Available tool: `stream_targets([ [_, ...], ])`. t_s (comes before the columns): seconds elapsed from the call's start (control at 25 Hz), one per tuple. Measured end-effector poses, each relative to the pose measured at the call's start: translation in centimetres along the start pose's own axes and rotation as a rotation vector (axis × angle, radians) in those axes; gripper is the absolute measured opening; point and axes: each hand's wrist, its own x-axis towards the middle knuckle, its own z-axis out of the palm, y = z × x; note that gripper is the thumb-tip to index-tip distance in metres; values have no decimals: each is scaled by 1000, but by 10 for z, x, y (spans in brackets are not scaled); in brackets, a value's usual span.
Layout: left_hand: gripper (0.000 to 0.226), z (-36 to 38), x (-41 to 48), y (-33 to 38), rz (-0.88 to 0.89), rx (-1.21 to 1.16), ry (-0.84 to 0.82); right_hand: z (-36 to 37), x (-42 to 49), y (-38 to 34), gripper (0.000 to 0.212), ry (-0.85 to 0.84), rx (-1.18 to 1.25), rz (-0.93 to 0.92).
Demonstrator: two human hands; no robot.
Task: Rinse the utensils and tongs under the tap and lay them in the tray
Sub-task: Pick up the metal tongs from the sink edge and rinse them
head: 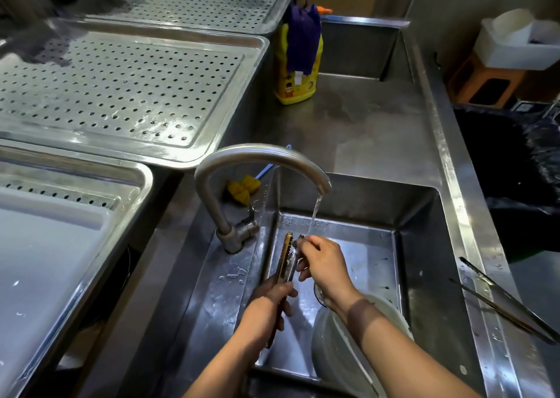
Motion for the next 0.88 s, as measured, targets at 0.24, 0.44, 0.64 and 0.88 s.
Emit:
stream_targets([
  [0.24,18,-1,-3,3,63,-21,24,5,-2,8,16,-115,-3,42],
  [0.44,13,-4,-9,2,114,29,7,6,-6,14,10,-106,10,34],
  [0.64,17,2,-6,4,108,25,27,2,3,6,26,-48,72,94],
  [0.88,17,15,8,13,86,-10,-4,-7,11,1,17,-38,65,126],
])
